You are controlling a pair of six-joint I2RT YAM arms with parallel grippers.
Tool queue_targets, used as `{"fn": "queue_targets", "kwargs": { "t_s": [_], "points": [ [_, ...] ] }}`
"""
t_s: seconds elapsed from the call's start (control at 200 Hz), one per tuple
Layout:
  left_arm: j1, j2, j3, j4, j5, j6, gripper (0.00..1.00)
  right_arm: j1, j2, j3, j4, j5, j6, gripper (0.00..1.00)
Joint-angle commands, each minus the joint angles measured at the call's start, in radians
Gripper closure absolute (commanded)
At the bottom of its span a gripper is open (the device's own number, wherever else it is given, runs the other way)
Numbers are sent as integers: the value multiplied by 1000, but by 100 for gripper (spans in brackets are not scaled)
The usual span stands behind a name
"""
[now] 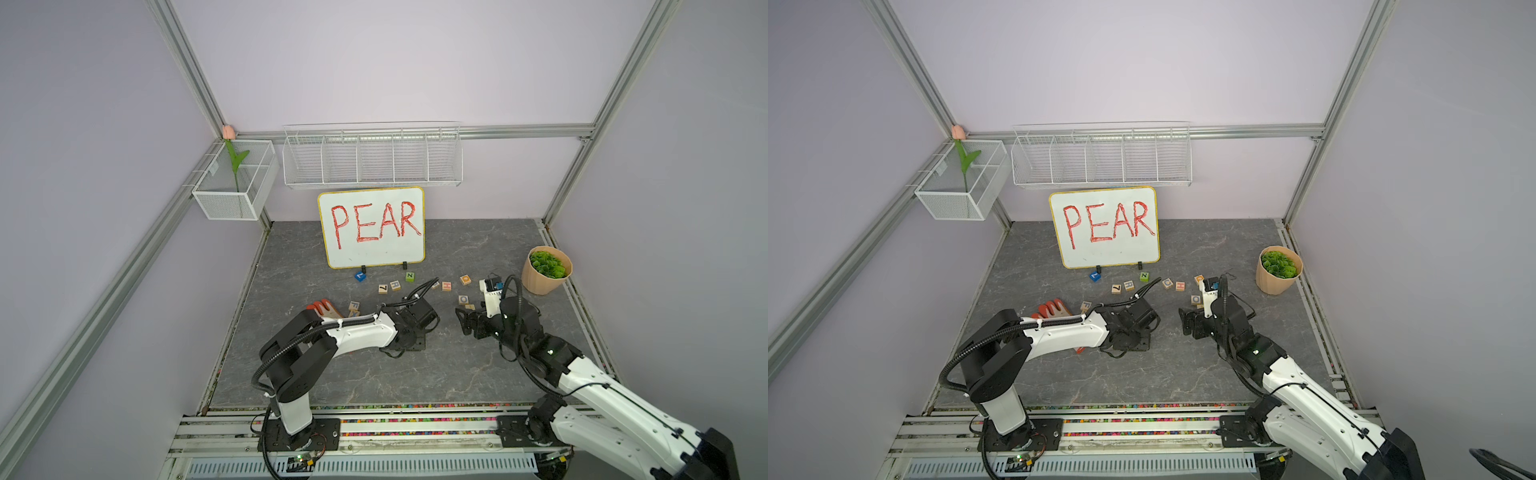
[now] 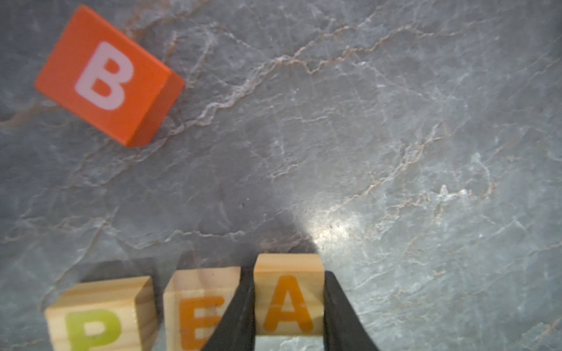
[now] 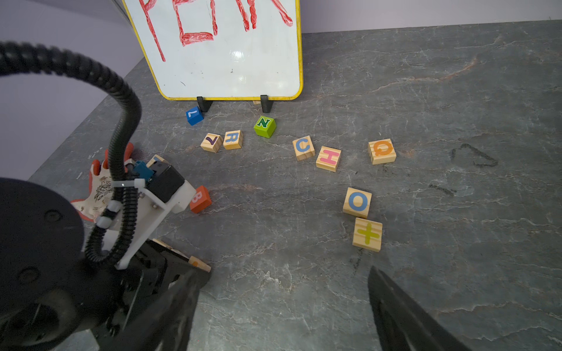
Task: Spell the uppercase word “pear” with letter blocks
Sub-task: Place the letter block at the center of the board.
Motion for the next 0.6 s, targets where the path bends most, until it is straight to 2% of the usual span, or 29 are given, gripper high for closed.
{"fn": "queue_targets", "kwargs": {
  "t_s": [0.0, 0.595],
  "points": [
    [-9, 3, 37, -27, -25, -6, 66, -1, 4, -8, 4, 17, -8, 11],
    [-28, -14, 44, -55, -40, -8, 58, -1, 12, -6, 6, 20, -12, 11]
  ]
}}
